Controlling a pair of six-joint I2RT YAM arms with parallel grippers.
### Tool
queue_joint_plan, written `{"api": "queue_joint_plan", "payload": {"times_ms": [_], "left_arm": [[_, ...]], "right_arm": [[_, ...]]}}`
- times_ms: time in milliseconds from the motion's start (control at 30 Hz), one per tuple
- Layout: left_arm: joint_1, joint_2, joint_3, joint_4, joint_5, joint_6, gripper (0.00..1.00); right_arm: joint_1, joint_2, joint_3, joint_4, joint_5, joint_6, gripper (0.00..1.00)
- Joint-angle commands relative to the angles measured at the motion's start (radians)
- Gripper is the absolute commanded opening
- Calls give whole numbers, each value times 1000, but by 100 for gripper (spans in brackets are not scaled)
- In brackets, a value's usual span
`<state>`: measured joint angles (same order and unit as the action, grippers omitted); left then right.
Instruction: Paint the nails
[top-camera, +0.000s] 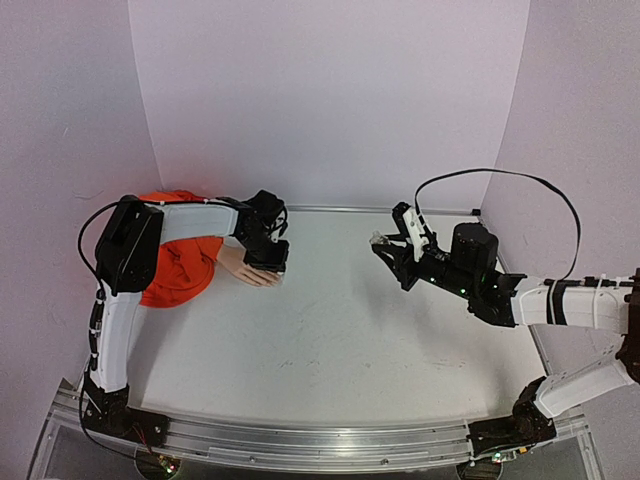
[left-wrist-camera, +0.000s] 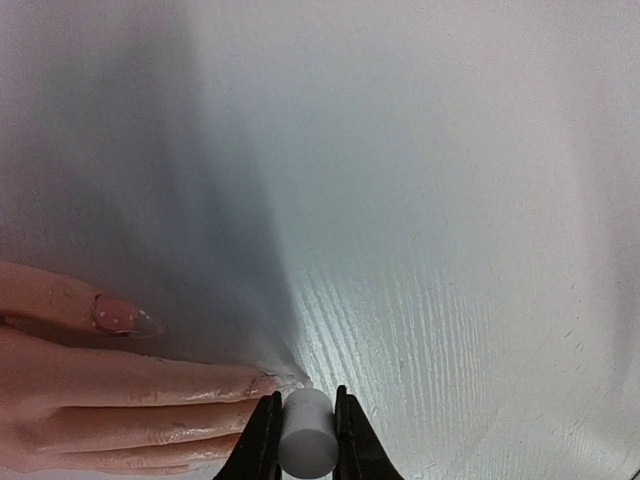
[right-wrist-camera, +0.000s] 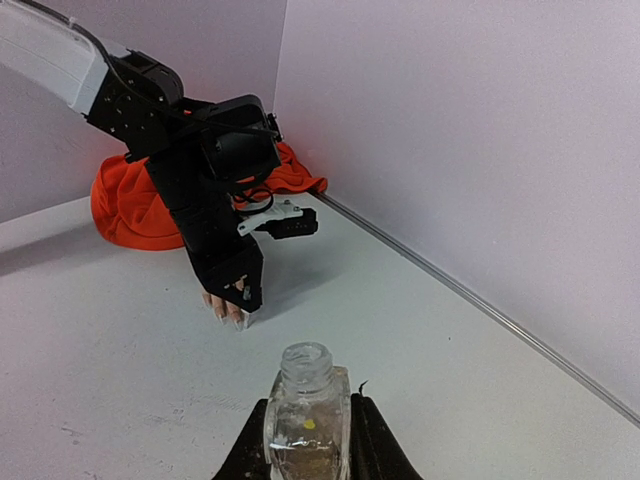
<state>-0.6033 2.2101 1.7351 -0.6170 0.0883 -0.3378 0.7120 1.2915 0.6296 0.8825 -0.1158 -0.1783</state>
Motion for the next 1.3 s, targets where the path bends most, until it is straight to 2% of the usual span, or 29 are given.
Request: {"api": "queue_joint_plan", "payload": {"times_ms": [0, 400, 1267], "left_arm": [[-8, -65, 24, 19, -12, 6, 0], [23, -84, 9, 19, -117, 19, 0], [13, -34, 18, 19, -15, 9, 0]], "right_arm": [[-2, -12, 28, 55, -11, 13, 0], [-1, -18, 27, 53, -14, 14, 0], [-2, -12, 29, 53, -12, 14, 0]]}}
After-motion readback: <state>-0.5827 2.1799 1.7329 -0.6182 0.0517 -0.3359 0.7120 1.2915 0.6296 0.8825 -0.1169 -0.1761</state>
